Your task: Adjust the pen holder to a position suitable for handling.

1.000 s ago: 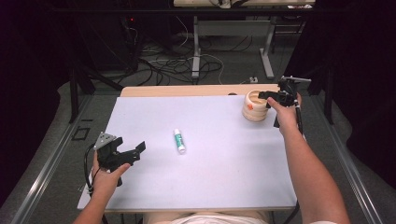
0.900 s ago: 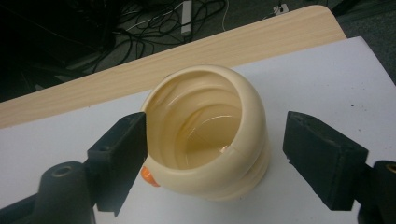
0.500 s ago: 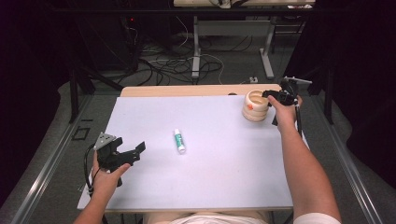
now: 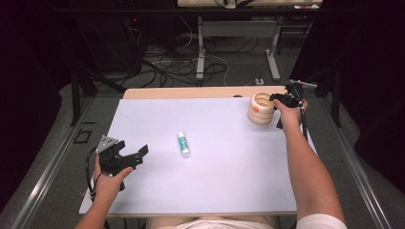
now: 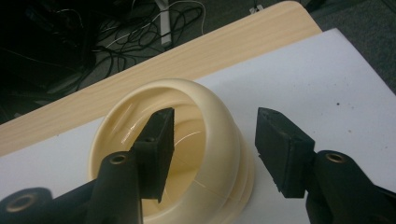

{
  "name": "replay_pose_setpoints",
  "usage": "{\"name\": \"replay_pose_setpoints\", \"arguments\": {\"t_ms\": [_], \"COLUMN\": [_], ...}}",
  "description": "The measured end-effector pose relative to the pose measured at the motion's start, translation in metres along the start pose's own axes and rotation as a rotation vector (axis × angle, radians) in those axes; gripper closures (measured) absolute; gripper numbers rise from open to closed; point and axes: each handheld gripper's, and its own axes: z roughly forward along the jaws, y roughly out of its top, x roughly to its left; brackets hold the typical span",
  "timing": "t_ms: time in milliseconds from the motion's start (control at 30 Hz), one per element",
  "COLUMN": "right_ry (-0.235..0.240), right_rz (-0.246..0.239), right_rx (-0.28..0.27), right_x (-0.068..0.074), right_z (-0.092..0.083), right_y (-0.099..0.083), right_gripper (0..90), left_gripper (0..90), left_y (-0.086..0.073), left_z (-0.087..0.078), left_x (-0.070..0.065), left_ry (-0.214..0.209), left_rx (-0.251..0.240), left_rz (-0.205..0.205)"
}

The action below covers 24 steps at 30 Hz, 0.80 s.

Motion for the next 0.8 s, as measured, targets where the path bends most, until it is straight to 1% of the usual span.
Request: {"name": "replay_pose_setpoints", "arguments": {"t_ms": [33,67,133,167,200,267,300,333,367,400,433,467,500,633,667,700,733,767,800], "right_ry": [0.0,-0.003,-0.012,-0.013,-0.018,-0.025,-0.029,-0.048,-0.038,-0.038,-0.055,-0.055,-0.039,-0.042,-0.04,-0.04,-0.058,-0.052,-0.052], "right_rz": [-0.004,0.006,0.005,0.02,-0.006,-0.002,0.009,-0.001,-0.007,-0.007,0.018,0.018,0.02,0.036,0.039,0.039,0.043,0.049,0.049], "right_rx": [-0.018,-0.015,-0.018,-0.004,-0.008,0.006,0.013,0.047,0.025,0.025,0.068,0.068,0.047,0.047,0.062,0.062,0.073,0.061,0.061], "right_x": [0.0,0.001,0.002,0.003,0.001,0.001,0.002,0.002,0.001,0.001,0.003,0.003,0.002,0.003,0.003,0.003,0.004,0.004,0.004], "right_z": [0.002,0.003,0.004,0.004,0.005,0.006,0.008,0.007,0.009,0.009,0.009,0.009,0.012,0.013,0.011,0.011,0.011,0.011,0.011], "right_y": [-0.001,-0.002,-0.002,-0.002,-0.003,-0.004,-0.005,-0.005,-0.006,-0.006,-0.006,-0.006,-0.007,-0.008,-0.007,-0.007,-0.007,-0.007,-0.007], "right_gripper": [48.6,49.2,49.6,50.1,50.9,52.2,54.1,54.6,54.9,54.9,55.9,55.9,57.5,60.1,61.4,61.4,62.5,62.7,62.7], "left_gripper": [2.0,2.0,2.1,2.1,2.1,2.2,2.2,2.2,2.2,2.2,2.3,2.3,2.3,2.4,2.4,2.4,2.4,2.4,2.4], "left_y": [0.0,0.0,0.0,0.0,0.0,0.0,0.0,0.0,0.0,0.0,0.0,0.0,0.0,0.0,0.0,0.0,0.0,0.0,0.0], "left_z": [0.0,0.0,0.0,0.001,0.001,0.001,0.001,0.0,0.0,0.001,0.001,0.001,0.001,0.001,0.001,0.001,0.0,0.0,0.001], "left_x": [0.0,0.0,0.0,0.0,0.0,0.0,0.0,0.0,0.0,0.0,0.0,0.0,0.0,0.0,0.0,0.0,0.0,0.0,0.0], "left_ry": [-0.001,0.0,0.0,0.0,0.0,0.0,0.0,0.0,0.0,0.0,0.0,0.0,0.0,0.001,0.0,0.0,0.0,-0.001,0.0], "left_rx": [0.0,0.0,0.0,0.0,0.0,0.0,0.0,0.0,0.0,-0.001,-0.001,0.0,0.0,0.0,-0.001,0.0,0.0,0.0,0.0], "left_rz": [-0.001,-0.002,-0.001,0.0,0.0,0.0,0.0,0.0,0.0,-0.003,-0.002,-0.003,-0.002,-0.003,-0.003,-0.002,-0.002,0.001,0.001]}}
